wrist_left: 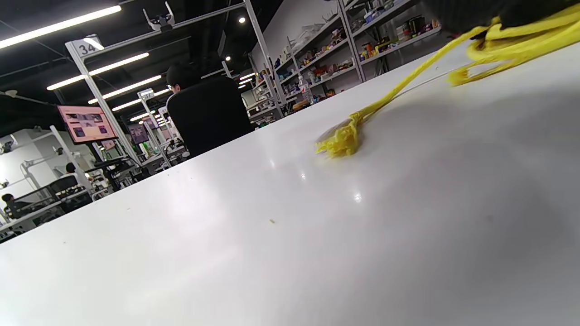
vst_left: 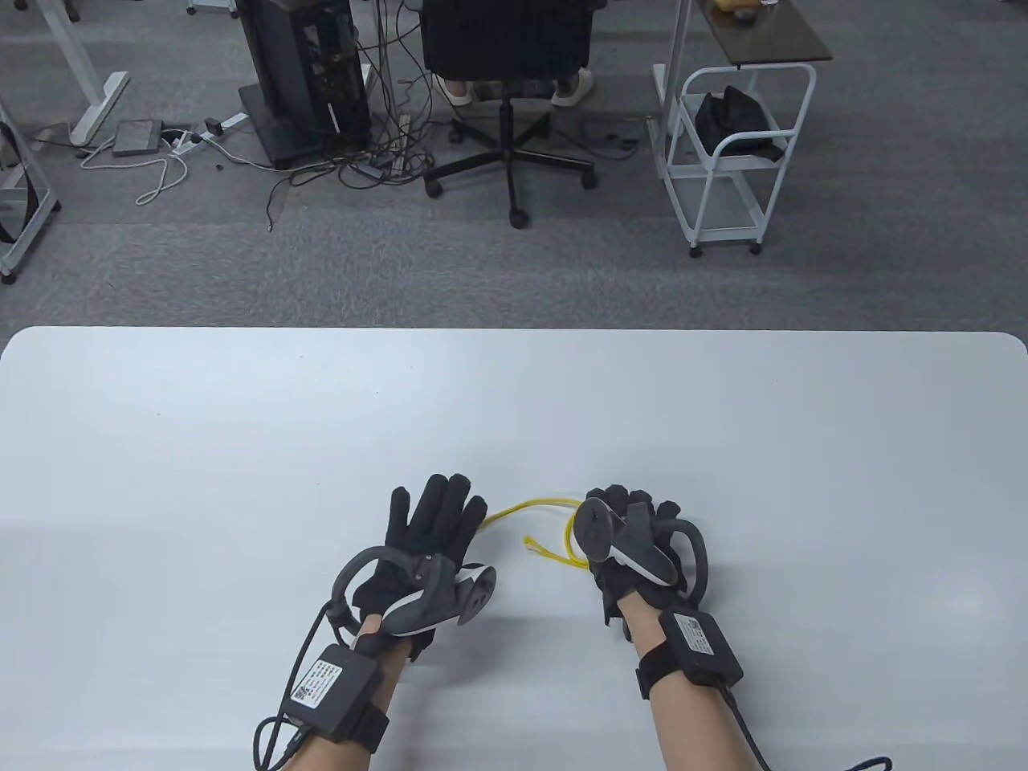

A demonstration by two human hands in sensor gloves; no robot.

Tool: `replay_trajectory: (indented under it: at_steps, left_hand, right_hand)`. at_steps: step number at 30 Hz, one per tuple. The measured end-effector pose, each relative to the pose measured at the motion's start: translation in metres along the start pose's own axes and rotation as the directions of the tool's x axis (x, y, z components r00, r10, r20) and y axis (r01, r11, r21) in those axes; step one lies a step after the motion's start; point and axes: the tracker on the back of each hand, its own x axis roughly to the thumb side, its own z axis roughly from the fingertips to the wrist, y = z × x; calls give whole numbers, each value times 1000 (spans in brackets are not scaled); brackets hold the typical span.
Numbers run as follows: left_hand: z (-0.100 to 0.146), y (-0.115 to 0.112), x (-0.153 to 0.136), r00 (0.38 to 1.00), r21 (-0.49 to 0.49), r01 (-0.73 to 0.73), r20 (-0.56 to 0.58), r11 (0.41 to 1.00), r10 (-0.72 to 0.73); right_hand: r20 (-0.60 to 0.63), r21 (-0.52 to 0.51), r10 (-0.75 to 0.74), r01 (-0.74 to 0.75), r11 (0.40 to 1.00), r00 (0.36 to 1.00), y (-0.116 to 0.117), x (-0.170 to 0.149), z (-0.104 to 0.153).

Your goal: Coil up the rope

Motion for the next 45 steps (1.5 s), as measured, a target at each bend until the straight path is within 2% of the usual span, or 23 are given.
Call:
replay_trajectory:
  at_steps: [11, 15, 22, 25, 28, 32, 34, 36, 37, 38, 39, 40, 41, 42, 43, 45]
  left_hand:
    - [1, 1, -2, 1000, -10, 8, -7, 1000, -8]
    - [0, 0, -1, 1000, -5, 1, -4, 1000, -1]
    - [1, 6, -4, 994, 42, -105, -9, 994, 106]
    - [5, 16, -10, 973, 141, -224, -19, 964, 228]
    - [10, 28, -15, 934, 257, -348, 11, 902, 357]
    - [11, 33, -16, 839, 243, -543, 128, 804, 529]
    - [8, 32, -16, 745, 132, -665, 183, 735, 641]
    - [3, 28, -14, 601, -19, -785, 216, 619, 769]
    - [1, 26, -14, 501, -96, -844, 213, 528, 839]
    - [0, 24, -14, 427, -124, -881, 208, 457, 880]
    - [-2, 22, -16, 289, -161, -933, 195, 322, 937]
    - [-2, 20, -17, 177, -192, -958, 186, 212, 967]
    - [-2, 18, -20, -3, -229, -973, 174, 37, 985]
    - [-2, 16, -22, -118, -239, -968, 165, -76, 979]
    - [-1, 13, -26, -263, -236, -946, 154, -223, 952]
    - [1, 9, -34, -417, -183, -902, 138, -391, 898]
  right_hand:
    - [-54, 16, 43, -43, 999, 998, -1, -8, 0]
    - [-62, -29, 19, -21, 999, 998, -6, -8, 1]
    - [-58, -173, -117, 105, 979, 991, -36, -7, 7]
    - [-35, -268, -233, 216, 939, 972, -58, -7, 13]
    - [28, -355, -401, 384, 852, 916, -83, -7, 21]
    - [137, -444, -548, 546, 711, 825, -112, -8, 35]
    - [191, -468, -578, 591, 657, 793, -122, -7, 42]
    - [252, -472, -574, 616, 630, 779, -126, -2, 49]
    - [300, -459, -558, 630, 627, 774, -126, 2, 51]
    - [335, -436, -545, 639, 633, 769, -124, 7, 53]
    - [406, -382, -531, 666, 641, 744, -118, 13, 54]
    - [441, -340, -535, 685, 644, 721, -114, 19, 54]
    - [450, -293, -535, 684, 668, 715, -108, 26, 56]
    - [461, -266, -524, 675, 688, 716, -105, 30, 57]
    - [493, -222, -499, 658, 719, 712, -100, 36, 57]
    - [564, -116, -483, 644, 756, 669, -93, 45, 57]
